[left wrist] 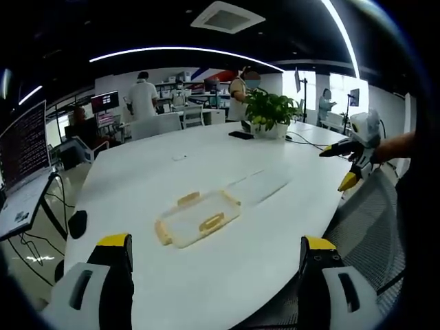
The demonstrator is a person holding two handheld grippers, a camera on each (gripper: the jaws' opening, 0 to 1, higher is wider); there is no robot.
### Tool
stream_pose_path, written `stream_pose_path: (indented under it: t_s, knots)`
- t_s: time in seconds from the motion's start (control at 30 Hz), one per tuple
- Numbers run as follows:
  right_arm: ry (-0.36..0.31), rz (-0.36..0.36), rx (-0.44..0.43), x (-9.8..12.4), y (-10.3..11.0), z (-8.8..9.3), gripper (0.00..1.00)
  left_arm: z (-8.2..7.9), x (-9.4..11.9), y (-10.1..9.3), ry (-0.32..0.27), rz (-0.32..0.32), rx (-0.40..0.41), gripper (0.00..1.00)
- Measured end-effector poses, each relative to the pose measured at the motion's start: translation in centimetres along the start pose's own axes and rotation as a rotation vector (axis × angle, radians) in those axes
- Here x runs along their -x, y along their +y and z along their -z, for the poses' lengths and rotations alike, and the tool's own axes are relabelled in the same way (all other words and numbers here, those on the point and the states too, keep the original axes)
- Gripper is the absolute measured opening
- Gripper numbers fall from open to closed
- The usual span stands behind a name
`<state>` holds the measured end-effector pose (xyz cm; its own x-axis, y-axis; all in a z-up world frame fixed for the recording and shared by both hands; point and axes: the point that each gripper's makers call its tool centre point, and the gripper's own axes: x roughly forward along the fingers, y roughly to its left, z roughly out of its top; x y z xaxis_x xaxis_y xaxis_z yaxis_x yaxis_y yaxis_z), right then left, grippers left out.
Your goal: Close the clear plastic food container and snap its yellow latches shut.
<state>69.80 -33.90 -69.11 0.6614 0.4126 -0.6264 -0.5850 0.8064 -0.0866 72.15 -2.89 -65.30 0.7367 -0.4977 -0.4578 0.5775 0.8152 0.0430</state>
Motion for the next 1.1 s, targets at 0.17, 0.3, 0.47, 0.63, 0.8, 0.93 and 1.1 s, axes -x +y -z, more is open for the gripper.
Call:
stream_pose_path:
  t_s: [0.17,0.3,0.47,0.63,0.8,0.93,1.1]
  knots:
    - [0.006,0.001,0.004,0.1,-0.3,-0.2,0.96,-0.3,0.1,0.5,-0.011,-0.005,0.024,0.99]
    - [0.008,0.003,0.007,0.2,-0.5,-0.3,0.97,-0.3,0.1,0.9,-0.007,-0.011,0.023,0.99]
    - [0.018,0.005,0.000,0.2,-0.7,-0.3,0.97,-0.7,0.1,1.2,-0.018,-0.013,0.040,0.99]
    - [0.015,0.010,-0.011,0.3,-0.7,-0.2,0.97,-0.2,0.1,1.1,0.000,-0.008,0.030,0.99]
    - [0.021,0.012,-0.019,0.3,-0.8,-0.1,0.97,0.2,0.0,0.8,0.019,0.000,0.019,0.99]
    - [0.044,0.006,-0.009,0.3,-0.9,0.0,0.97,0.7,0.0,0.9,0.053,0.002,-0.005,0.99]
    - [0.045,0.001,-0.007,0.4,-1.0,-0.2,0.97,0.6,0.1,1.1,0.055,0.010,-0.005,0.99]
